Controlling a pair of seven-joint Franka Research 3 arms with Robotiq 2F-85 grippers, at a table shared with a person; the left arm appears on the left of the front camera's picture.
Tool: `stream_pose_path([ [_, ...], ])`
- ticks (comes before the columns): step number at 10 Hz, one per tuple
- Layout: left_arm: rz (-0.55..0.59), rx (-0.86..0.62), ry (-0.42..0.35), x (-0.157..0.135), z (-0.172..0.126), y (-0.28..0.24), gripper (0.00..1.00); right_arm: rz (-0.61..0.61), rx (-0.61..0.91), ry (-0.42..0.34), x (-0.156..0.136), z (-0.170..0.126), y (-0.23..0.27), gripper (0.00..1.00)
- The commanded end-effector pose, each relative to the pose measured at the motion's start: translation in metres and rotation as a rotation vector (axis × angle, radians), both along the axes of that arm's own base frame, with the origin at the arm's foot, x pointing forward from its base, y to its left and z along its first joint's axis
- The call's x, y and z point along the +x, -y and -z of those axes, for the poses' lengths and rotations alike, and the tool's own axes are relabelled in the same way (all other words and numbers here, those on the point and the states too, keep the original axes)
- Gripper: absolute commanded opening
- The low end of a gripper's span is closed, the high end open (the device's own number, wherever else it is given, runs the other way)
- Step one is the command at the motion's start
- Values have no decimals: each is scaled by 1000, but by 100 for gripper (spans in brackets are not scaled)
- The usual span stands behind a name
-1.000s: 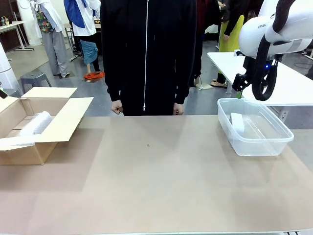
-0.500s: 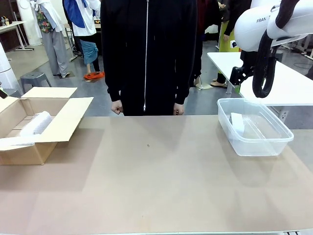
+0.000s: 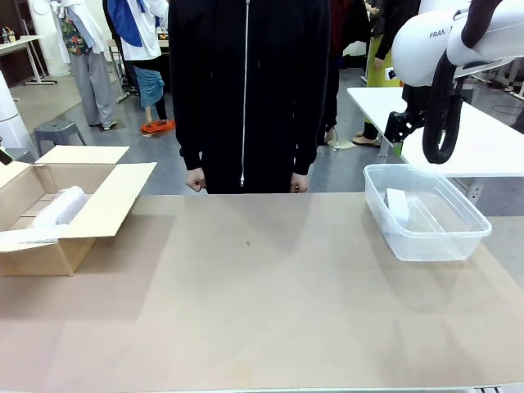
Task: Separate and place wrapped and unwrapped clocks.
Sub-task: If the picked Digital clock is wrapped, place it in the Package Box ; if not, place it in the Organizing box.
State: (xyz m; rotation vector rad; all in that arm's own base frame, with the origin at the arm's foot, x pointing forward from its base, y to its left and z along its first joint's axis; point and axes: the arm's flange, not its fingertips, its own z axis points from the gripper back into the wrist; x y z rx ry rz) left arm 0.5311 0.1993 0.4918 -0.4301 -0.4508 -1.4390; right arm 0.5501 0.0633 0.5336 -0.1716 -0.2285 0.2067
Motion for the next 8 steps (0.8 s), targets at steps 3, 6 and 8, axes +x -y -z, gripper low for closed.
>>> stream_pose_path([
  [3, 3, 10, -2, -1, -1, 0, 100, 2, 5, -1, 1, 1, 1, 100],
  [6, 3, 10, -2, -1, -1, 0, 100, 2, 5, -1, 1, 1, 1, 100],
  [8, 3, 10, -2, -1, -1, 0, 100, 2, 5, -1, 1, 1, 1, 100],
])
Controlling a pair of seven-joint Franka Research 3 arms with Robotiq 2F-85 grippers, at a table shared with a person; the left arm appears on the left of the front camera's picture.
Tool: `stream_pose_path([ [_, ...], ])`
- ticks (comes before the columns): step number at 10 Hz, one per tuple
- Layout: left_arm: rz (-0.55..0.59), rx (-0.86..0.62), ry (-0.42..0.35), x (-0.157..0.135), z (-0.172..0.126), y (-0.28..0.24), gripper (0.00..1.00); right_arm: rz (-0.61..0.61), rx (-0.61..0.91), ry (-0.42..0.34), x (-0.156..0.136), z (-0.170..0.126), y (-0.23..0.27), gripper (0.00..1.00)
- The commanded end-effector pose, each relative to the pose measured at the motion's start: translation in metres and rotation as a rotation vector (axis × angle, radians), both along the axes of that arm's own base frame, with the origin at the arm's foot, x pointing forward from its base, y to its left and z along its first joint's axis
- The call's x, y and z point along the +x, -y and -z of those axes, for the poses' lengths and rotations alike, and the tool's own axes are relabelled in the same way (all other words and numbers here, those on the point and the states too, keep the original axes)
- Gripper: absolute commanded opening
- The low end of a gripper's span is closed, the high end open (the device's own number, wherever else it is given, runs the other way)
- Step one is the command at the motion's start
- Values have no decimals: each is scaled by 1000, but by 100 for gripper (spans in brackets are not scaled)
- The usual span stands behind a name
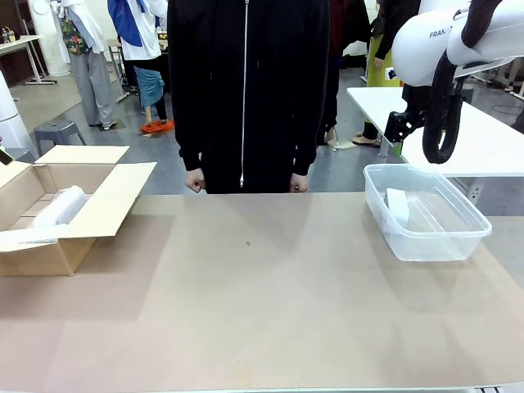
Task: Separate and place wrapped and unwrapped clocks.
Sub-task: If the picked Digital clock is wrapped, place it in the Package Box ; if not, place it in the Organizing box.
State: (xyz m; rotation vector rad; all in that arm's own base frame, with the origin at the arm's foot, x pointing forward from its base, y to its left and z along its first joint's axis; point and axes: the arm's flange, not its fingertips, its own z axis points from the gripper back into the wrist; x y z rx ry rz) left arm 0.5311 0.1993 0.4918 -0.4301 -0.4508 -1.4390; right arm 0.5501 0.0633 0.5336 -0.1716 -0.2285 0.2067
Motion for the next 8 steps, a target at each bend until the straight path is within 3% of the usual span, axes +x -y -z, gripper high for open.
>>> stream_pose_path([
  [1, 3, 10, -2, -1, -1, 0, 100, 2, 5, -1, 1, 1, 1, 100],
  [8, 3, 10, -2, -1, -1, 0, 100, 2, 5, -1, 1, 1, 1, 100],
])
